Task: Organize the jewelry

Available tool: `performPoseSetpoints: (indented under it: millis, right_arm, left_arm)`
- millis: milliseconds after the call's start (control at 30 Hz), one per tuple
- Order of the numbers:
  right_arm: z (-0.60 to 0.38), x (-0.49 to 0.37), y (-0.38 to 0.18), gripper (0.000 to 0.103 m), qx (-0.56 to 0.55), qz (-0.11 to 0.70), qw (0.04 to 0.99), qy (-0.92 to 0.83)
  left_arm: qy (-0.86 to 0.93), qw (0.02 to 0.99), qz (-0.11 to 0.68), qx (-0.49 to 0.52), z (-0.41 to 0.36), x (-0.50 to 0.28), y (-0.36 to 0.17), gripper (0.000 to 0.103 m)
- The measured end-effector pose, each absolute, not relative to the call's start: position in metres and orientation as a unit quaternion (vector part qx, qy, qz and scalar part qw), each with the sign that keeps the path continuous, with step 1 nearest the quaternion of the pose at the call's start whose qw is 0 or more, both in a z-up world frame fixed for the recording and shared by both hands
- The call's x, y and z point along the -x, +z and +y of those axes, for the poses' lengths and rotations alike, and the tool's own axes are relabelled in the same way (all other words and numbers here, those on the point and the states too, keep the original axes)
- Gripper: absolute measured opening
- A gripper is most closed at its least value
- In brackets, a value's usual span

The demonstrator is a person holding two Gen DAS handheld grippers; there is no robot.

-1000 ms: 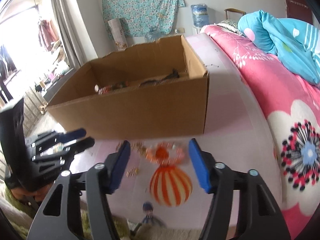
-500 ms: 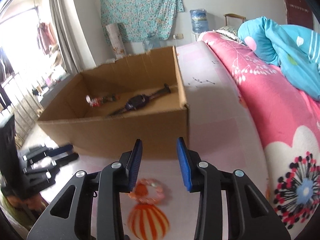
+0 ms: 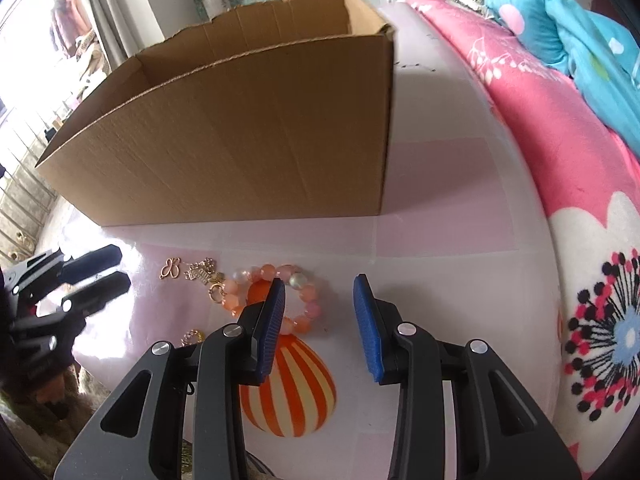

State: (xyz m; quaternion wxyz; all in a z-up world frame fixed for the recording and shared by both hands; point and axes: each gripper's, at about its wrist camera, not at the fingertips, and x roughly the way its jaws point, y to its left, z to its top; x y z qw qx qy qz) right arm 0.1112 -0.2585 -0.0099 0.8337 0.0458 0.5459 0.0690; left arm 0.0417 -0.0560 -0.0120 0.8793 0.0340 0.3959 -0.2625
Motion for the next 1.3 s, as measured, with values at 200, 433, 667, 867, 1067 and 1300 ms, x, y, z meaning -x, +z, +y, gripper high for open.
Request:
performPoseSetpoints:
  millis: [200, 433, 667, 867, 1067, 1300]
  right_arm:
    - [-0.245, -0.116, -0.013, 0.010, -0.004, 0.563, 0.824, 0.059]
    - [-0.233, -0.101, 0.011, 0.010, -0.015, 0.541, 0.837, 0.079]
    - [-0.231, -0.096, 0.041, 0.010, -0.016, 0.514, 0.853, 0.083]
    - [-0.257, -0.098, 0.053, 0.010, -0.029, 0.501, 0.864, 0.047]
    - [-0.278, -0.113, 0.046, 0.010, -0.066, 0.490, 0.868, 0.049]
    - [-0.313, -0.117, -0.001, 0.011, -0.118, 0.535, 0.837, 0.002]
  left_arm:
    - [-0.270, 0.879, 0.391, -0.034, -0.057, -0.037, -0.013, 0.030]
    - [-0.268, 0.881, 0.390, -0.019, -0.051, -0.040, -0.015, 0.030]
    - [-0.265, 0.880, 0.394, -0.012, -0.048, -0.041, -0.017, 0.030]
    - [-0.275, 0.875, 0.397, -0.024, -0.054, -0.038, -0.019, 0.030]
    - [-0.281, 0.873, 0.397, -0.040, -0.067, -0.034, -0.018, 0.030]
    - [-0.285, 0.869, 0.401, -0.055, -0.074, -0.030, -0.017, 0.030]
